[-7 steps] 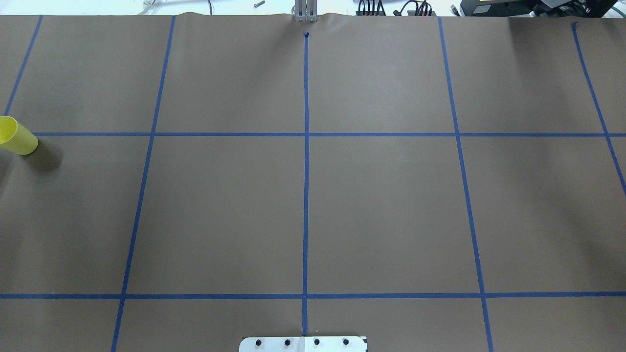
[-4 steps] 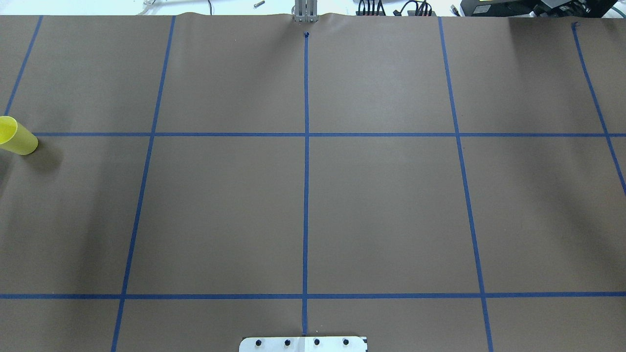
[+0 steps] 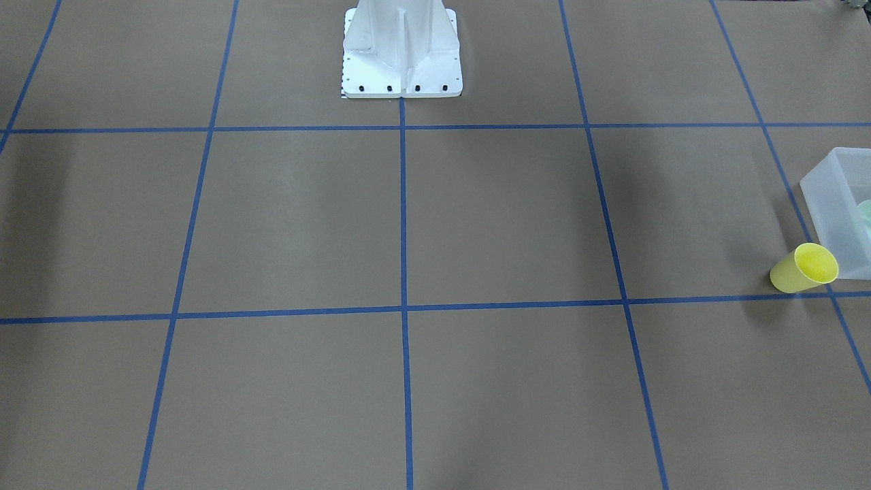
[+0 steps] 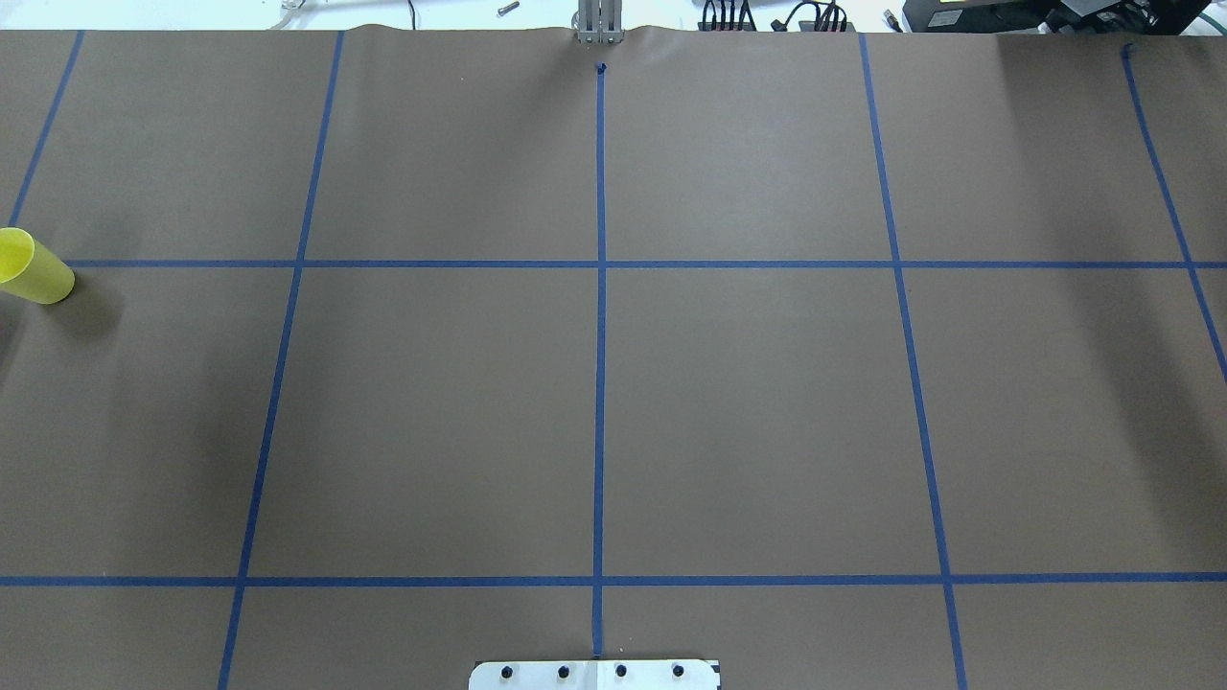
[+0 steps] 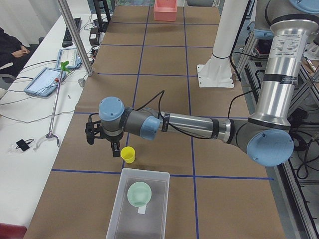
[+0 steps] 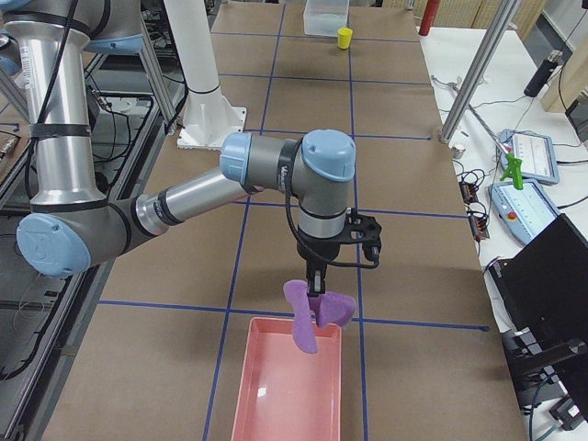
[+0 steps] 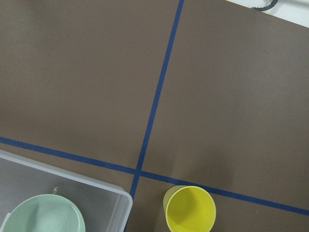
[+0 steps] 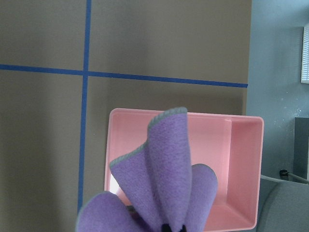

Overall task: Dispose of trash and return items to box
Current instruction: 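Lower the cloth into the pink bin and open the right gripper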

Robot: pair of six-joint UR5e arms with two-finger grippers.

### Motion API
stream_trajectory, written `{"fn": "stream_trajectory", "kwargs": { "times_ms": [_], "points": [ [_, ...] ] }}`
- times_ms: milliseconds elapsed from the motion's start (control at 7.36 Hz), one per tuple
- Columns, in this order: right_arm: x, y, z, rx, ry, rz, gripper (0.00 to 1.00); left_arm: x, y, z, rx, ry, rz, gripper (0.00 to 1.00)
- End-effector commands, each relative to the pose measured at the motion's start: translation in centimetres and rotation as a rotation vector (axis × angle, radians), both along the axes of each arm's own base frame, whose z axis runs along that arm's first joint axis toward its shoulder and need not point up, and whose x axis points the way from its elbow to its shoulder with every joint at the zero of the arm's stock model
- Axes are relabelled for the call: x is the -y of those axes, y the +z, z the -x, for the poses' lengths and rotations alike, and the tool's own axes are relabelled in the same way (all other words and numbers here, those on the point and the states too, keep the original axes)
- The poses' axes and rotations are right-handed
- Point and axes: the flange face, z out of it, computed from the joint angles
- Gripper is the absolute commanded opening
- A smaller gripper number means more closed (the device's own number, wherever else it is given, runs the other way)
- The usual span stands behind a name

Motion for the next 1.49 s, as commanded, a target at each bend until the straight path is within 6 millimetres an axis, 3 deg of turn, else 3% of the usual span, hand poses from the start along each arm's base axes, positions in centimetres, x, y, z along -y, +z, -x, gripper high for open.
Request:
{"fn": "stream_trajectory", "kwargs": {
  "times_ms": [0, 136, 272, 407, 543, 679, 815, 951, 1358],
  "points": [
    [-0.7, 7.1, -0.4, -0.033, -0.027, 0.068, 0.00, 0.9, -1.7, -3.7, -0.024, -0.013, 0.008, 0.98],
    [-1.4, 10.7, -0.5, -0.067, -0.042, 0.077, 0.00, 1.1, -1.9, -5.5, -0.029, 0.002, 0.007, 0.98],
    [-1.7, 15.1, -0.4, -0.067, -0.042, 0.079, 0.00, 1.3, -2.1, -5.7, -0.018, 0.000, -0.001, 0.98],
    [-1.4, 18.9, -0.2, -0.072, -0.047, 0.055, 0.36, 1.3, -1.9, -6.0, -0.017, 0.005, 0.000, 0.98],
    [-1.8, 20.0, 0.1, -0.069, -0.038, 0.024, 0.99, 1.3, -1.0, -6.8, -0.005, 0.017, 0.013, 0.98],
    [-1.4, 19.1, 0.4, -0.034, -0.024, -0.002, 1.00, 1.5, 0.4, -6.9, 0.038, 0.003, 0.020, 0.98],
    [-0.5, 17.3, 0.9, 0.036, -0.009, -0.042, 1.00, 1.6, 3.3, -8.3, 0.050, 0.020, 0.011, 0.98],
    [-0.1, 15.3, 1.1, 0.065, -0.002, -0.066, 1.00, 1.6, 6.4, -8.3, 0.052, 0.014, -0.003, 0.98],
    [0.7, 7.9, 3.0, 0.116, -0.009, -0.073, 1.00, 1.1, 7.3, -10.4, 0.046, 0.027, 0.029, 0.94]
  ]
}}
